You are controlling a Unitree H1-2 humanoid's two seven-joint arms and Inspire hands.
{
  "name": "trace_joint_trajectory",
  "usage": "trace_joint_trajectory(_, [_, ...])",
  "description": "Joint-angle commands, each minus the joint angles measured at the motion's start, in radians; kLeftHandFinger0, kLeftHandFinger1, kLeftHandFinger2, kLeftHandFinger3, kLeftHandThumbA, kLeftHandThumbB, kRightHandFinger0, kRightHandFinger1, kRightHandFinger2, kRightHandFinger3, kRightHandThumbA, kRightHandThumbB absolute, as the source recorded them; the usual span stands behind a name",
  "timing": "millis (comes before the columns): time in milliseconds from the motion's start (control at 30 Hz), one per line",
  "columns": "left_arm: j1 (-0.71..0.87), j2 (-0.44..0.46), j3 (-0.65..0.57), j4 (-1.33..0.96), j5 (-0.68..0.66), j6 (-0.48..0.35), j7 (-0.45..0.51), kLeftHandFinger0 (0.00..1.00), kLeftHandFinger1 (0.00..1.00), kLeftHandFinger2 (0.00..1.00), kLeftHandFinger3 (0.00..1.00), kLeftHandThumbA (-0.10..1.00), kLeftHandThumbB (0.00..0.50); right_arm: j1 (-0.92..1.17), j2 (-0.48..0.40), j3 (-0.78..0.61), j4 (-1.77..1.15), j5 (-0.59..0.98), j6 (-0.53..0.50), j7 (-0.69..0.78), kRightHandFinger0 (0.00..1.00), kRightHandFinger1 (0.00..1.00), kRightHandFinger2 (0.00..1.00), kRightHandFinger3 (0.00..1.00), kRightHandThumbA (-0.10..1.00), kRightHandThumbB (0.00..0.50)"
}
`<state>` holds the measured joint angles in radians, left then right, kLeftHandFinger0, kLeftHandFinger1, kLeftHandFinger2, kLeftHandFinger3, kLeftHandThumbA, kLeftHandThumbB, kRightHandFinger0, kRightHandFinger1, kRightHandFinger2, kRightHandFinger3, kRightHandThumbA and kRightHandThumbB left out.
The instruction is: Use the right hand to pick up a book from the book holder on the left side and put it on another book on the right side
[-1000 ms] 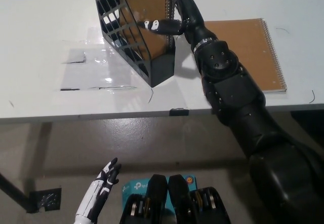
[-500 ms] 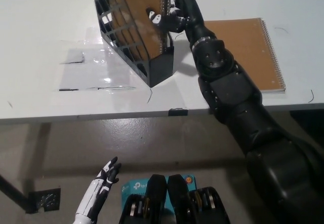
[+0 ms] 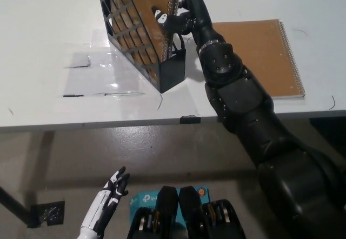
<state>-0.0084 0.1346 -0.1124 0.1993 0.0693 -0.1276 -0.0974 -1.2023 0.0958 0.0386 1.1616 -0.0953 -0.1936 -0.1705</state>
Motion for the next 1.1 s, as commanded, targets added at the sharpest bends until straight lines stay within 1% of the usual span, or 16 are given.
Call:
trace_joint_trajectory(0, [-0.001, 0.007, 0.001, -0.016, -0.013, -0.017, -0.023, 0.95, 1.0, 0.99, 1.0, 0.93, 0.133, -0.06, 0.023, -0.067, -0.081, 0.1, 0.007, 0.056, 0.0, 0.4, 0.8, 0.87, -0.1, 0.113])
trace_joint_trajectory(33, [-0.001, 0.008, 0.0, -0.014, -0.013, -0.021, -0.024, 0.95, 1.0, 0.99, 1.0, 0.93, 0.131, -0.066, 0.031, -0.124, -0.09, 0.179, -0.002, 0.11, 0.0, 0.41, 0.81, 0.91, -0.1, 0.102])
trace_joint_trajectory(100, [-0.003, 0.009, 0.001, -0.002, -0.014, -0.036, -0.024, 0.95, 1.0, 0.99, 1.0, 0.93, 0.13, -0.086, 0.046, -0.222, -0.126, 0.296, 0.056, 0.159, 0.0, 0.42, 0.8, 0.85, -0.1, 0.125])
trace_joint_trajectory(133, [-0.008, 0.008, 0.001, 0.002, -0.01, -0.037, -0.021, 0.94, 1.0, 0.98, 1.0, 0.92, 0.125, -0.103, 0.057, -0.287, -0.154, 0.372, 0.108, 0.177, 0.0, 0.41, 0.79, 0.81, -0.1, 0.119])
trace_joint_trajectory(167, [-0.01, 0.008, 0.001, 0.003, -0.006, -0.039, -0.017, 0.93, 0.98, 0.97, 1.0, 0.92, 0.116, -0.113, 0.063, -0.325, -0.182, 0.42, 0.147, 0.187, 0.0, 0.41, 0.8, 0.8, -0.1, 0.103])
trace_joint_trajectory(267, [-0.012, 0.007, -0.003, 0.011, 0.011, -0.056, -0.007, 0.89, 0.96, 0.94, 1.0, 0.92, 0.105, -0.141, 0.07, -0.425, -0.265, 0.547, 0.269, 0.217, 0.0, 0.44, 0.87, 0.86, -0.1, 0.079])
trace_joint_trajectory(300, [-0.012, 0.006, -0.003, 0.005, 0.011, -0.05, -0.007, 0.88, 0.95, 0.94, 1.0, 0.93, 0.104, -0.151, 0.073, -0.455, -0.281, 0.583, 0.29, 0.22, 0.0, 0.43, 0.87, 0.87, -0.1, 0.076])
trace_joint_trajectory(367, [-0.014, 0.003, -0.001, 0.006, 0.008, -0.047, -0.006, 0.87, 0.94, 0.92, 1.0, 0.92, 0.105, -0.171, 0.071, -0.489, -0.316, 0.624, 0.32, 0.221, 0.0, 0.39, 0.82, 0.88, -0.1, 0.086])
trace_joint_trajectory(500, [-0.012, 0.001, 0.003, -0.002, -0.003, -0.025, -0.01, 0.86, 0.93, 0.91, 1.0, 0.92, 0.117, -0.193, 0.067, -0.522, -0.391, 0.654, 0.383, 0.204, 0.0, 0.37, 0.83, 0.88, -0.1, 0.098])
trace_joint_trajectory(600, [-0.013, 0.004, 0.0, 0.0, 0.001, -0.031, -0.013, 0.86, 0.93, 0.91, 1.0, 0.92, 0.104, -0.203, 0.061, -0.533, -0.423, 0.658, 0.411, 0.2, 0.0, 0.37, 0.84, 0.86, -0.1, 0.079])
trace_joint_trajectory(700, [-0.013, 0.005, -0.004, 0.003, 0.01, -0.04, -0.009, 0.85, 0.92, 0.9, 1.0, 0.93, 0.097, -0.211, 0.056, -0.538, -0.439, 0.657, 0.419, 0.2, 0.0, 0.39, 0.84, 0.83, -0.1, 0.093])
trace_joint_trajectory(767, [-0.014, 0.003, -0.002, 0.008, 0.008, -0.038, -0.009, 0.85, 0.91, 0.89, 1.0, 0.94, 0.11, -0.218, 0.05, -0.538, -0.456, 0.654, 0.433, 0.191, 0.0, 0.4, 0.85, 0.84, -0.1, 0.09])
trace_joint_trajectory(833, [-0.016, 0.004, -0.003, 0.011, 0.01, -0.04, -0.008, 0.85, 0.91, 0.88, 1.0, 0.94, 0.106, -0.226, 0.041, -0.54, -0.457, 0.659, 0.434, 0.204, 0.0, 0.38, 0.83, 0.86, -0.1, 0.077])
trace_joint_trajectory(900, [-0.015, 0.003, -0.004, 0.008, 0.011, -0.038, -0.007, 0.84, 0.91, 0.88, 1.0, 0.94, 0.106, -0.235, 0.032, -0.535, -0.466, 0.655, 0.437, 0.208, 0.0, 0.38, 0.82, 0.88, -0.1, 0.088])
trace_joint_trajectory(1000, [-0.016, 0.005, -0.006, 0.012, 0.013, -0.041, -0.01, 0.84, 0.9, 0.87, 1.0, 0.95, 0.106, -0.246, 0.024, -0.514, -0.487, 0.634, 0.435, 0.207, 0.0, 0.38, 0.83, 0.89, -0.1, 0.069])
trace_joint_trajectory(1067, [-0.017, 0.006, -0.009, 0.013, 0.016, -0.047, -0.011, 0.83, 0.89, 0.86, 1.0, 0.96, 0.106, -0.257, 0.017, -0.506, -0.51, 0.634, 0.453, 0.195, 0.0, 0.39, 0.82, 0.91, -0.1, 0.07])
